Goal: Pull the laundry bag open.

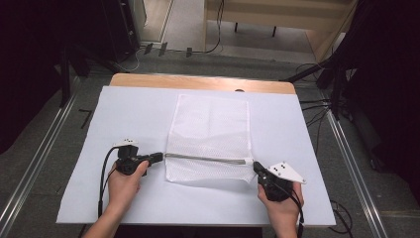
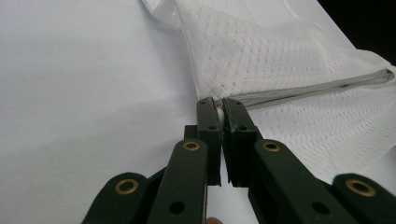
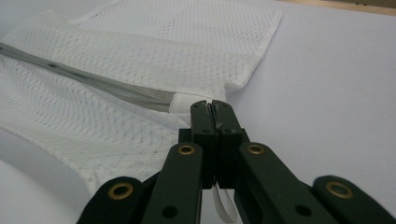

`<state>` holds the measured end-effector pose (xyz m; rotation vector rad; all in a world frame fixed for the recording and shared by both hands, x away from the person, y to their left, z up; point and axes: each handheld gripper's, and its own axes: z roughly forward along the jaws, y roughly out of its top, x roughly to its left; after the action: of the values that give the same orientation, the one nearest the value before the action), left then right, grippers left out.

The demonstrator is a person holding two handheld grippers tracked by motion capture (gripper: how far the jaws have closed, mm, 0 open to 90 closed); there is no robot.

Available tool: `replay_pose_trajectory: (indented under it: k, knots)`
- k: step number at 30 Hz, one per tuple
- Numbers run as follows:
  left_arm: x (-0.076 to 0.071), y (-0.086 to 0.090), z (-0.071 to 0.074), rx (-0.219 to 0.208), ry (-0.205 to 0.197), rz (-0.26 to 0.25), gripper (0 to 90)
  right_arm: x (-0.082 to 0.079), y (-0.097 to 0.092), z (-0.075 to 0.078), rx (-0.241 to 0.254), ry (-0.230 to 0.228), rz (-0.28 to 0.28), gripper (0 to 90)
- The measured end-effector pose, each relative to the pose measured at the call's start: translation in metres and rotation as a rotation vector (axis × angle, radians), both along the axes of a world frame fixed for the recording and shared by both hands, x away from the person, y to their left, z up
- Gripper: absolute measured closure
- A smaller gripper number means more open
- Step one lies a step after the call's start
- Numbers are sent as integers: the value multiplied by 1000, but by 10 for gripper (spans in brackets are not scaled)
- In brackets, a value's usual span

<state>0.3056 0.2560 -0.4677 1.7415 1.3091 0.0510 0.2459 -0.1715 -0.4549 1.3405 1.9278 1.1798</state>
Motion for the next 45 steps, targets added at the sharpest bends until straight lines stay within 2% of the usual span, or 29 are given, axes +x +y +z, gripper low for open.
replay_pose_trajectory:
  k: [1, 2, 3, 4, 5, 6, 8, 9, 10, 11, 12, 13, 15, 19, 20, 22, 25, 28, 31, 36, 38, 43, 45]
  knots:
    - [-1, 1, 0, 8, -14, -2, 863, 1, 0, 0, 1, 1, 2, 900]
    - [-3, 1, -1, 24, -32, 8, 750, 2, -1, -2, 21, 25, 10, 900]
    - [-4, 3, -1, 25, -49, 14, 750, 2, -1, -2, 21, 25, 10, 900]
    - [-6, 6, -1, 14, -70, 22, 656, 2, -2, -3, 24, 32, 2, 890]
    - [-8, 8, 0, 3, -94, 25, 565, 2, -3, -4, 34, 33, 9, 850]
    - [-11, 10, 3, 6, -120, 37, 517, 2, -4, -4, 50, 35, 19, 783]
    - [-16, 12, 8, 30, -167, 68, 348, 2, -3, -5, 60, 25, 41, 672]
    - [-19, 15, 12, 42, -199, 71, 302, 2, -2, -4, 62, 20, 48, 566]
    - [-22, 16, 15, 52, -217, 80, 302, 2, -2, -4, 62, 20, 48, 566]
    - [-24, 18, 18, 63, -236, 86, 246, 2, -2, -4, 59, 13, 51, 534]
    - [-29, 21, 23, 90, -273, 84, 150, 1, -1, -3, 56, 21, 45, 468]
    - [-29, 21, 23, 90, -273, 84, 126, 1, -1, -2, 44, 16, 39, 448]
    - [-34, 25, 25, 105, -294, 72, 112, 0, -2, -2, 40, 16, 34, 436]
    - [-43, 39, 24, 119, -302, 54, 49, 0, -10, 0, 36, 10, 10, 343]
    - [-45, 45, 24, 116, -307, 57, 8, -1, -13, 0, 28, 12, -6, 327]
    - [-47, 54, 24, 99, -312, 59, 0, -1, -18, 1, 3, 20, -46, 254]
    - [-51, 66, 26, 104, -320, 75, 0, 0, -30, 2, 42, 27, -29, 183]
    - [-58, 77, 28, 106, -334, 81, 0, -1, -42, 2, 66, 18, -16, 149]
    - [-65, 88, 30, 129, -346, 88, 0, -2, -55, 2, 81, 5, -7, 137]
    - [-76, 106, 27, 121, -335, 94, 0, -4, -75, 1, 80, -10, -34, 137]
    - [-78, 112, 26, 131, -333, 104, 0, -5, -82, 0, 86, -11, -41, 135]
    - [-79, 121, 27, 114, -340, 124, 0, -6, -98, -3, 98, -2, -63, 135]
    - [-79, 122, 26, 128, -339, 127, 0, -6, -102, -5, 99, 7, -74, 135]
